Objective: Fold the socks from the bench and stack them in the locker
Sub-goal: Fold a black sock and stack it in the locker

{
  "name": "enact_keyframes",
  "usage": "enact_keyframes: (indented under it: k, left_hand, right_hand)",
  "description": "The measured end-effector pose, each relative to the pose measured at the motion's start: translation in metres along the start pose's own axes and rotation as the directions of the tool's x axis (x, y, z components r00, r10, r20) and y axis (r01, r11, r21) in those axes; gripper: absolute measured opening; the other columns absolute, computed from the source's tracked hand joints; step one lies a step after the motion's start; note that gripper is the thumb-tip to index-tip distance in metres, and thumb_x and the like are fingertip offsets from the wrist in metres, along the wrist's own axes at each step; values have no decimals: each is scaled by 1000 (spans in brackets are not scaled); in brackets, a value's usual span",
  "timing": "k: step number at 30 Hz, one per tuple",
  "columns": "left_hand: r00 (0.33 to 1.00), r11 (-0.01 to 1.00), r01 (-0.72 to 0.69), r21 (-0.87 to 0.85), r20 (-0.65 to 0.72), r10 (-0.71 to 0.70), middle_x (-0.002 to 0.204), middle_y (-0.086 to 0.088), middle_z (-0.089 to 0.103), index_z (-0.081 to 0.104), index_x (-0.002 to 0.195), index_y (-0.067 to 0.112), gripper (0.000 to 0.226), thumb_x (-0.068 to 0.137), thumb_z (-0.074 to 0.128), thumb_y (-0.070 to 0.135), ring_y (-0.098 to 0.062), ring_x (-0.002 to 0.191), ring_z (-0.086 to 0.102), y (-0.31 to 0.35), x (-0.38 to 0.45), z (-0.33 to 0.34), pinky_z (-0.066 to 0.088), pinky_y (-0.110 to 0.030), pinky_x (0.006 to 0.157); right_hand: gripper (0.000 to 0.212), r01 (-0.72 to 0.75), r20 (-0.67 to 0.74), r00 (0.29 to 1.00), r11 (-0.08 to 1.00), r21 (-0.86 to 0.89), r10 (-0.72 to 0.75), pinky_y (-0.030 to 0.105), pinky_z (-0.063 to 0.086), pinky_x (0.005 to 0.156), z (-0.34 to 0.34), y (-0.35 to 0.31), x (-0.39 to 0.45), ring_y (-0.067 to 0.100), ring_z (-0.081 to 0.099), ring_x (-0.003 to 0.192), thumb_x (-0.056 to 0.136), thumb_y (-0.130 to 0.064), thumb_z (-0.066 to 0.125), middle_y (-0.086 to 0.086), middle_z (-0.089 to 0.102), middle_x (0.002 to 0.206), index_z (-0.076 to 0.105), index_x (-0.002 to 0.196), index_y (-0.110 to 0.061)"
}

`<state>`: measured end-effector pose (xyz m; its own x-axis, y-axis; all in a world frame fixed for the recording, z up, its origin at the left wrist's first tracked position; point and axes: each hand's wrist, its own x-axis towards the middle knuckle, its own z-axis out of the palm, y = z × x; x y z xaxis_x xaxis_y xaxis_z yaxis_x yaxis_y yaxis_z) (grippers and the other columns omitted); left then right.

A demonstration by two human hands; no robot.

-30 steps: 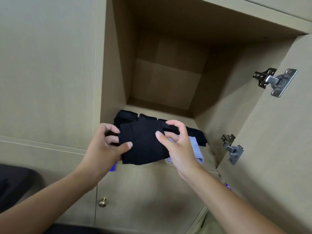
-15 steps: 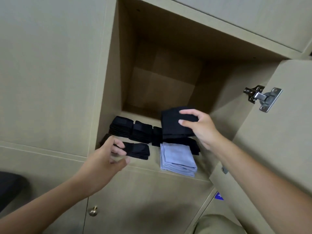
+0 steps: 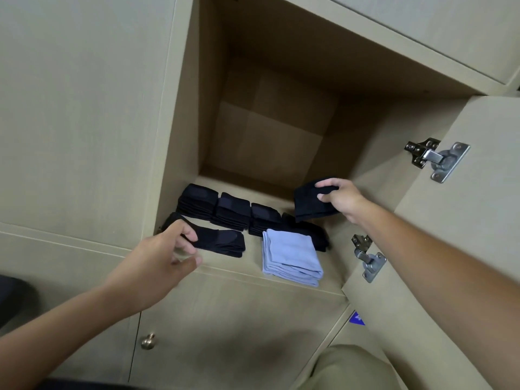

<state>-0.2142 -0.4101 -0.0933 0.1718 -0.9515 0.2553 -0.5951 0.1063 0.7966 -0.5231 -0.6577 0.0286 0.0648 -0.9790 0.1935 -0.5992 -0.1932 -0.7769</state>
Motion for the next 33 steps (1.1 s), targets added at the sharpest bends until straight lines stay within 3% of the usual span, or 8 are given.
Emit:
enact_keyframes:
  k: [4,10,12,15,19,22,26,33]
  left_hand:
    - [1000,1000,-9,11,2,9,100,14,67,53,104,37,23,93,71,31,-11,66,66,0,-2,0,47,-18,61]
    - [1000,1000,-9,26,23,9,97,19,68,53,103,38,22,92,72,31,-9,69,67,-5,-4,0,52,-28,70]
    - [999,999,-8,32,31,7,99,17,68,53,103,38,22,93,71,32,-9,70,67,-6,-4,0,52,-27,71]
    - [999,1000,-4,25,35,3,98,18,68,53,102,39,22,93,71,31,-9,69,68,-8,-4,-1,51,-26,70]
    - [999,999,9,33,52,-10,97,30,66,53,102,38,22,92,72,33,-5,71,68,-11,-4,0,52,-28,73]
    - [998,999,22,40,50,-24,98,22,69,55,102,39,22,91,73,35,-5,71,67,-14,-3,0,53,-30,74]
    - [997,998,31,59,63,-35,99,19,69,55,102,39,21,91,73,36,-5,71,67,-15,-4,0,53,-28,73]
    - [996,997,33,69,82,-39,99,19,68,56,101,39,20,91,73,36,-4,73,67,-15,-5,1,54,-30,74]
  right_hand:
    - [32,-39,36,999,999,-25,40,29,44,91,7,12,7,27,56,117,91,7,67,13,61,124,71,107,-20]
    - [34,-135,110,986,988,71,126,45,47,111,20,30,18,34,61,122,91,10,63,18,68,123,72,98,-22]
    - [34,-139,128,983,988,64,131,41,46,110,24,33,18,29,60,122,91,10,63,15,67,123,73,102,-22]
    - [37,-137,132,983,990,41,131,28,47,93,30,35,16,23,58,110,93,10,62,13,65,120,70,121,-11]
    - [38,-170,149,976,984,51,161,20,50,71,34,40,16,24,60,100,93,11,60,16,66,117,67,124,-10]
    - [38,-186,125,975,982,10,184,15,45,63,36,45,18,22,57,102,92,10,63,14,65,116,67,125,-8]
    - [41,-201,108,973,978,-54,206,27,50,86,39,57,25,25,61,102,84,5,75,18,67,124,67,122,-8]
    - [53,-187,120,966,941,-283,228,30,44,96,48,62,25,30,58,118,87,-10,79,17,59,135,56,134,-1]
